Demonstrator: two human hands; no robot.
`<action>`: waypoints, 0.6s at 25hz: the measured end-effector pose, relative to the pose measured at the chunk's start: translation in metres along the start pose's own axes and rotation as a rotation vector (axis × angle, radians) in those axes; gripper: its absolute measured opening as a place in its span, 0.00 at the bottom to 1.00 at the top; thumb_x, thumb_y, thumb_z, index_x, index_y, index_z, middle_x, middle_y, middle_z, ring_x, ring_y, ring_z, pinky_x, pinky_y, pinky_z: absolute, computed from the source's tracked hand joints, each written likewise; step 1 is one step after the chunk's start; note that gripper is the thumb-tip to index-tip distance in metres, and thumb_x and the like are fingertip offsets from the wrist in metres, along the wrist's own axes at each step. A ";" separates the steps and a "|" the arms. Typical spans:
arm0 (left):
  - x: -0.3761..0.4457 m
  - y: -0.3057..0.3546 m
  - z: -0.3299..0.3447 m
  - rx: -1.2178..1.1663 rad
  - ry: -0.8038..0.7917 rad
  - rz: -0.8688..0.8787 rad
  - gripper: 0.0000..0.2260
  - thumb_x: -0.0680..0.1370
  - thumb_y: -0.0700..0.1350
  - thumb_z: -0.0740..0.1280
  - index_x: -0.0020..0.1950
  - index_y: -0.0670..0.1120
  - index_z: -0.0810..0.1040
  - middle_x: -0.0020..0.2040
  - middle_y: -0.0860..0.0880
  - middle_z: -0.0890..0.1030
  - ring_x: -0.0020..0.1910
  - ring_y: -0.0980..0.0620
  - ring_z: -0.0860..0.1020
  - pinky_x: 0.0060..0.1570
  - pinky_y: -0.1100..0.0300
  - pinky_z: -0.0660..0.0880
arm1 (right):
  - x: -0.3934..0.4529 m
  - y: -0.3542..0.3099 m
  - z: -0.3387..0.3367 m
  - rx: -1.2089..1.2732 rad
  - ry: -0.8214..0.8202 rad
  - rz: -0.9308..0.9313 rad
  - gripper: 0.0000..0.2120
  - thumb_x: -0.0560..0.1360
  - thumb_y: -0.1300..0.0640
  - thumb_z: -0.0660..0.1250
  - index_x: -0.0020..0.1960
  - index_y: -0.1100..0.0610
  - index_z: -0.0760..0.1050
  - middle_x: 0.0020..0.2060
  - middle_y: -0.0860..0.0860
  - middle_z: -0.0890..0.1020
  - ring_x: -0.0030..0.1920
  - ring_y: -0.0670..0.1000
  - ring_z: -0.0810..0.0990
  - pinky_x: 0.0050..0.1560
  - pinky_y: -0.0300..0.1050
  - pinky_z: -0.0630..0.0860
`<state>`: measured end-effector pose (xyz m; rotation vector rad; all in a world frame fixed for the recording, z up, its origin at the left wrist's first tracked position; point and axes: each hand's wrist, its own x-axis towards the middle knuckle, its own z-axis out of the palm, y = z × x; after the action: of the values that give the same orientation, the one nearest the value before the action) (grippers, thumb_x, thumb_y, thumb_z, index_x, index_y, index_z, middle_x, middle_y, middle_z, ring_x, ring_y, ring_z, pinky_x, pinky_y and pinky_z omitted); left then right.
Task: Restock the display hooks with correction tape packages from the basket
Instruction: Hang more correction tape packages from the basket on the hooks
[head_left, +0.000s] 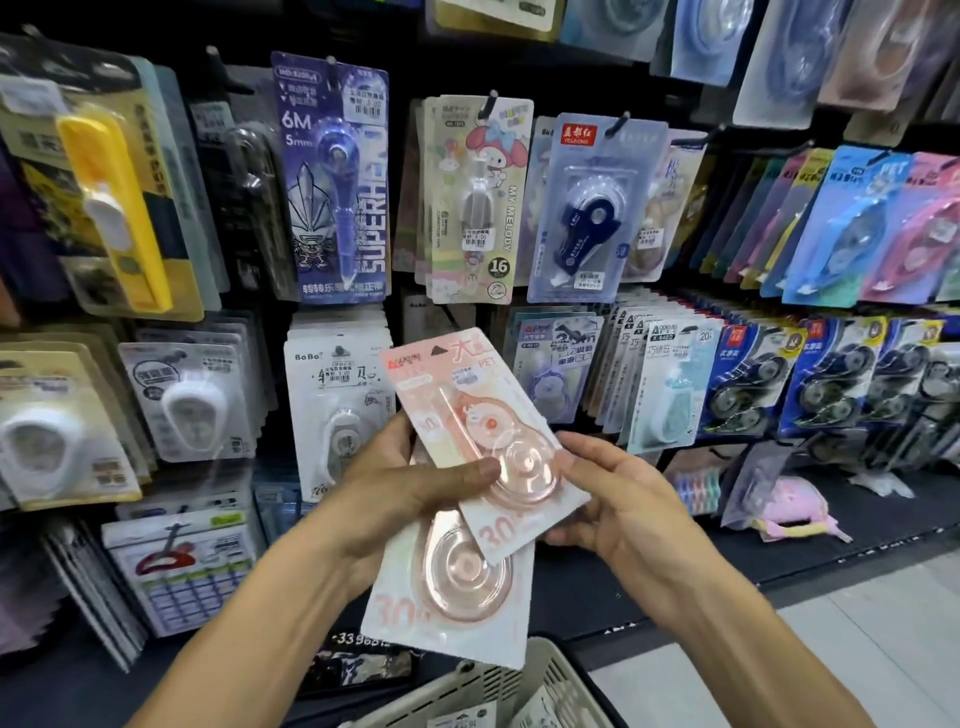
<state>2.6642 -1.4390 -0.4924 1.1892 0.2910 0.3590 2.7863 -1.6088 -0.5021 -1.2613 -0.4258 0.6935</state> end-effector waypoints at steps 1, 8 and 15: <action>0.000 -0.001 0.001 0.023 0.014 0.003 0.33 0.60 0.35 0.80 0.64 0.47 0.77 0.54 0.41 0.87 0.51 0.38 0.86 0.48 0.44 0.84 | -0.001 0.001 0.001 -0.017 -0.047 0.006 0.20 0.68 0.54 0.77 0.57 0.59 0.79 0.43 0.58 0.86 0.35 0.54 0.83 0.29 0.46 0.80; 0.001 0.003 -0.004 0.000 0.198 0.074 0.22 0.63 0.38 0.77 0.56 0.42 0.82 0.49 0.42 0.88 0.44 0.44 0.88 0.36 0.56 0.83 | 0.014 -0.005 -0.027 0.075 0.424 -0.118 0.15 0.75 0.58 0.73 0.58 0.62 0.76 0.44 0.61 0.85 0.24 0.53 0.78 0.20 0.42 0.75; 0.004 0.009 -0.006 -0.121 0.380 0.200 0.18 0.66 0.40 0.76 0.55 0.44 0.83 0.48 0.46 0.88 0.43 0.49 0.88 0.35 0.58 0.83 | 0.016 0.003 -0.028 0.114 0.408 -0.110 0.35 0.75 0.64 0.73 0.74 0.45 0.61 0.59 0.54 0.79 0.44 0.56 0.86 0.43 0.49 0.83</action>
<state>2.6641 -1.4295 -0.4857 1.0281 0.4739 0.7706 2.8154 -1.6178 -0.5142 -1.2245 -0.1165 0.3483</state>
